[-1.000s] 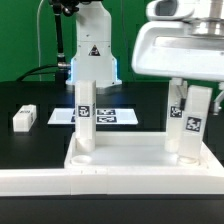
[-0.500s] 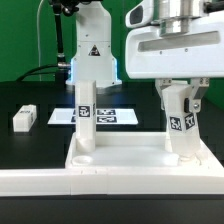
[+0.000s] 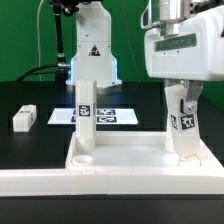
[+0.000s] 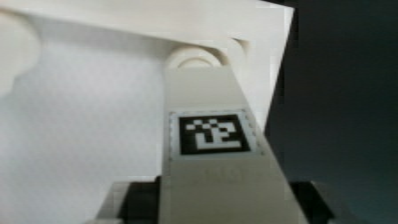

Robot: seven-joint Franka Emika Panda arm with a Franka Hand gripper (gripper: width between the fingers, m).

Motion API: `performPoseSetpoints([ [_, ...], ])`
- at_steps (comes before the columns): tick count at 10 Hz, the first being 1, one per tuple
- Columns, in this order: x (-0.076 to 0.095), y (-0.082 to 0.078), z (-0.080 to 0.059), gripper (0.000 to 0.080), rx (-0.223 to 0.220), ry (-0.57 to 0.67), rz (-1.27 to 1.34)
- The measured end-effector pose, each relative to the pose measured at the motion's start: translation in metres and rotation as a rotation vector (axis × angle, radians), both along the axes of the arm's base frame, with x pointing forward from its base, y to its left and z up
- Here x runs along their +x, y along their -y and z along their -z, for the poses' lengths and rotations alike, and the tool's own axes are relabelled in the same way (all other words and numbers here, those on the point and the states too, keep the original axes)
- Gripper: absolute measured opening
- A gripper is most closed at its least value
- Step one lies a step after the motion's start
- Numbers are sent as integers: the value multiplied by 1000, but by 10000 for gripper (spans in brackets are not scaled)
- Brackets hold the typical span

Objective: Assemble desk

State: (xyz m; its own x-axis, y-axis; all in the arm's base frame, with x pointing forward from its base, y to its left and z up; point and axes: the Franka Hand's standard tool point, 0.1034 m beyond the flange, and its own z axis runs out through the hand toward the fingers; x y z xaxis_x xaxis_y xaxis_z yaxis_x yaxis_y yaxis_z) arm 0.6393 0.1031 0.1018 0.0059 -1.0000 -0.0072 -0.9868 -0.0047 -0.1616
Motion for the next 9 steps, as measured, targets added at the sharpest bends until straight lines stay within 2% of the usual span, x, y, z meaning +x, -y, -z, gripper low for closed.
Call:
performPoseSetpoints([
  [1,2,-7,1,294,14,0,86],
  [3,2,-8,0,294,35,-1,194],
  [6,2,-8,0,294,31,0,170],
  [7,2,-8,0,532,30,0,168],
  [8,2,-7,-1,532,5,-5,-4],
  [9,2,-7,-4,614,-12,-3,-147],
])
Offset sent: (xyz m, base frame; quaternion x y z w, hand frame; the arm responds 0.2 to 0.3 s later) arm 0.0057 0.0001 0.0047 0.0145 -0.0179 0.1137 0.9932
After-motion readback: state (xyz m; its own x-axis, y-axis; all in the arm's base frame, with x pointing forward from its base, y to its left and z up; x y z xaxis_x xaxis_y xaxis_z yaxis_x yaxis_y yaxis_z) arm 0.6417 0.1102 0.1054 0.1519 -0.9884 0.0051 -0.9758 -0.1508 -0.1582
